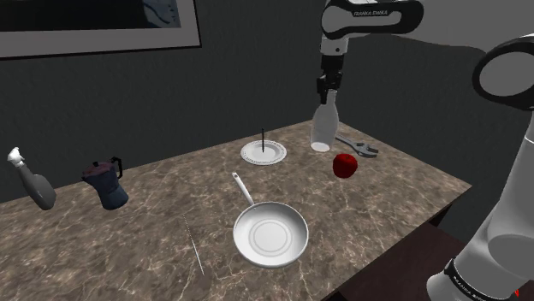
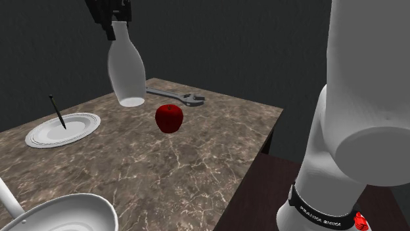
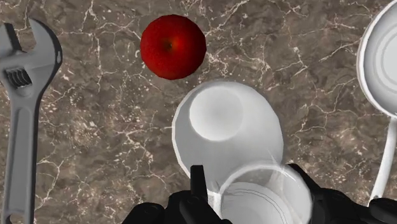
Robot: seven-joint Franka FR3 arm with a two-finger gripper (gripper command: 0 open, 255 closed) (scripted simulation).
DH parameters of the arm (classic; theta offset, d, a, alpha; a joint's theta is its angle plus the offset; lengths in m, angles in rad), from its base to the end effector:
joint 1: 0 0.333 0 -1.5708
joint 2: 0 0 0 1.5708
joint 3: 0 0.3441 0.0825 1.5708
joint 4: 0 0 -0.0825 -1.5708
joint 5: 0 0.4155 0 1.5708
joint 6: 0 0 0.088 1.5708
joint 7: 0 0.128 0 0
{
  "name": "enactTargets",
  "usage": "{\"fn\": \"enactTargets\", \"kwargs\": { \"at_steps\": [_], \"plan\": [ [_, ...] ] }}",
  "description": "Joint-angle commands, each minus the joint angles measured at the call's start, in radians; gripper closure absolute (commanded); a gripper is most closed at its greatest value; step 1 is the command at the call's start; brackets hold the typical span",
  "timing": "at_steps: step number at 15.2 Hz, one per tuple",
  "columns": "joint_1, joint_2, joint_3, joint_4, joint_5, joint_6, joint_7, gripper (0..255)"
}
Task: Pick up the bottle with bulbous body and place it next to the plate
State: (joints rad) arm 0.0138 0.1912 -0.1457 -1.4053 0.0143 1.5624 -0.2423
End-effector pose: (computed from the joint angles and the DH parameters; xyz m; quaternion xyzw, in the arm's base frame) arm 0.6427 -0.0743 0.5972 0.9983 0.0562 -0.0170 0.0036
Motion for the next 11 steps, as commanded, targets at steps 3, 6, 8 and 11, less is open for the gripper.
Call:
{"fn": "enactTargets", "kwargs": {
  "at_steps": [3, 6, 8, 11],
  "plan": [
    [0.005, 0.126, 0.009, 0.087, 0.016, 0.04, 0.016, 255],
    [0.006, 0.184, 0.013, 0.118, 0.022, 0.067, 0.023, 255],
    [0.008, 0.18, 0.013, 0.084, 0.021, 0.096, 0.024, 255],
    [0.009, 0.175, 0.014, 0.037, 0.021, 0.139, 0.024, 255]
  ]
}}
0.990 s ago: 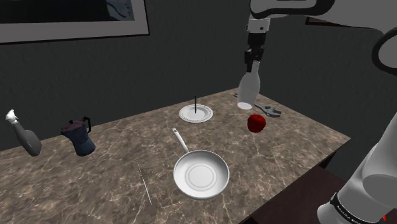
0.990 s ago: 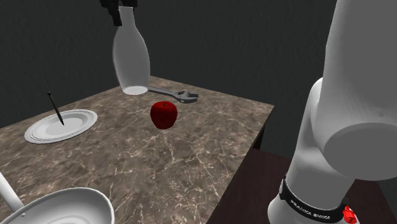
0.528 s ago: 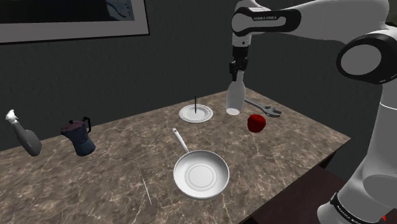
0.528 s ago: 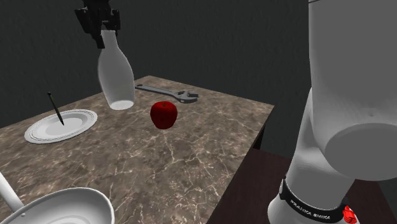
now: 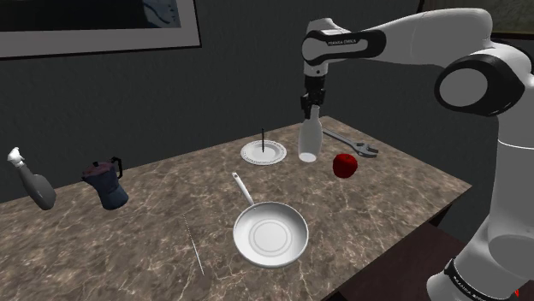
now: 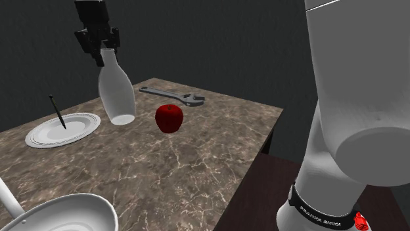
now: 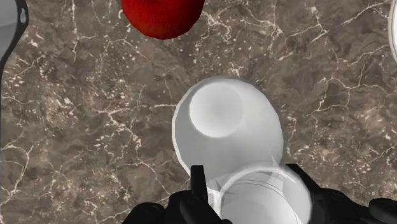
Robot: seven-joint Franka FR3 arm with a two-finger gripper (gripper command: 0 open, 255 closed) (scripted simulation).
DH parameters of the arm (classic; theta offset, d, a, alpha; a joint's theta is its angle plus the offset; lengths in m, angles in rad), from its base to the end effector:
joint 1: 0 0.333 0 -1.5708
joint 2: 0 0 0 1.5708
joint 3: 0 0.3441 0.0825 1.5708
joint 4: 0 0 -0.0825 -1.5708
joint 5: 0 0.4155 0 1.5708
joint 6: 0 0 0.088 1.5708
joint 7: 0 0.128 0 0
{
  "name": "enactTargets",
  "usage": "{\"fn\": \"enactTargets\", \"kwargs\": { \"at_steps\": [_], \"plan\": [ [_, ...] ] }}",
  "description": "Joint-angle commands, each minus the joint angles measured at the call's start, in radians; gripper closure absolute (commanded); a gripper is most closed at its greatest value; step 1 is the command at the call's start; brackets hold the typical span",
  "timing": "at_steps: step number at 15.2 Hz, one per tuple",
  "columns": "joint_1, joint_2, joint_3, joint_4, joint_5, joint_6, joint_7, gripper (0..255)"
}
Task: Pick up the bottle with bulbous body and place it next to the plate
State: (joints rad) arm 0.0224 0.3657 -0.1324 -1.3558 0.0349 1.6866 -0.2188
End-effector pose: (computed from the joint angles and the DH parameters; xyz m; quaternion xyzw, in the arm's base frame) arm 0.7039 -0.0588 0.5148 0.9983 0.0560 -0.0167 0.0037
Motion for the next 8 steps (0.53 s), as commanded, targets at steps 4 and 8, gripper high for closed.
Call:
{"fn": "enactTargets", "kwargs": {
  "at_steps": [4, 8],
  "plan": [
    [0.002, -0.001, 0.001, -0.069, 0.0, 0.069, 0.0, 255],
    [0.003, 0.001, 0.001, -0.119, 0.001, 0.122, 0.0, 255]
  ]
}}
